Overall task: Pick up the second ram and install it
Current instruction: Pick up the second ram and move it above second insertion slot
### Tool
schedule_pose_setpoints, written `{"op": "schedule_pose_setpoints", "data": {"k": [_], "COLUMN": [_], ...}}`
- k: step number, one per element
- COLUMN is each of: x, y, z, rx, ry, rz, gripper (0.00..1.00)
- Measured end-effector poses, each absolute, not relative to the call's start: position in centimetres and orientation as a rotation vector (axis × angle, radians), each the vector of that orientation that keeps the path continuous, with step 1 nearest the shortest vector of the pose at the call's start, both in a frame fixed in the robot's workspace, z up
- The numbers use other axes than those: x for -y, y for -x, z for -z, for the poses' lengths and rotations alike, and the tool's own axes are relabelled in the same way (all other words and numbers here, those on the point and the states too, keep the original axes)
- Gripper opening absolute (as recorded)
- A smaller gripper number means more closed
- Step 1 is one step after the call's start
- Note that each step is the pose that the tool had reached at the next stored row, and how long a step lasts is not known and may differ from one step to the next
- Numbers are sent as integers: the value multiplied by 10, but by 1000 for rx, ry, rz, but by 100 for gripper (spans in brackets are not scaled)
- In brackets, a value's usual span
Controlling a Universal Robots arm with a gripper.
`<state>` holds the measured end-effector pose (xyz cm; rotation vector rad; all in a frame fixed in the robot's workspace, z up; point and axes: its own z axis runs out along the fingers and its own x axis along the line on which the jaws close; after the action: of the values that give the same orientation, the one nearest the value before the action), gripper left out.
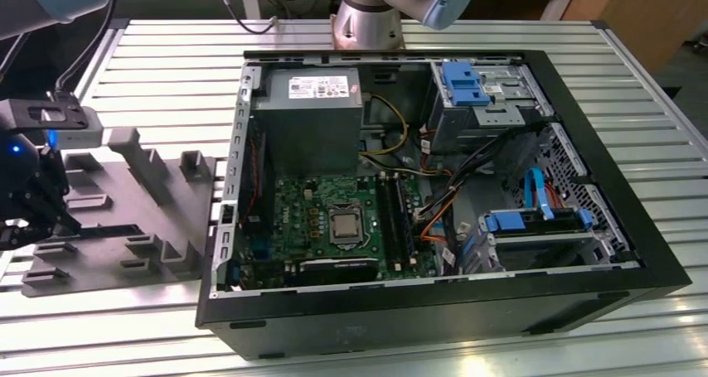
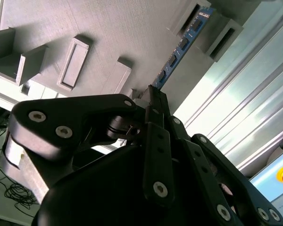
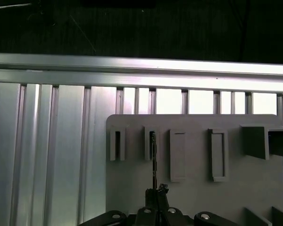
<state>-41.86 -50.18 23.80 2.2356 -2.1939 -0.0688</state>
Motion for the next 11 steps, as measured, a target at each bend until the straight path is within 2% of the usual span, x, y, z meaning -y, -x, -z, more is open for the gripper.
{"op": "schedule_pose_setpoints", "data": {"k": [11], "x": [502], "y": [419], "z": [-245], "rx": [2194], "ry": [-2236], "rz": [69], "gripper": [11]}}
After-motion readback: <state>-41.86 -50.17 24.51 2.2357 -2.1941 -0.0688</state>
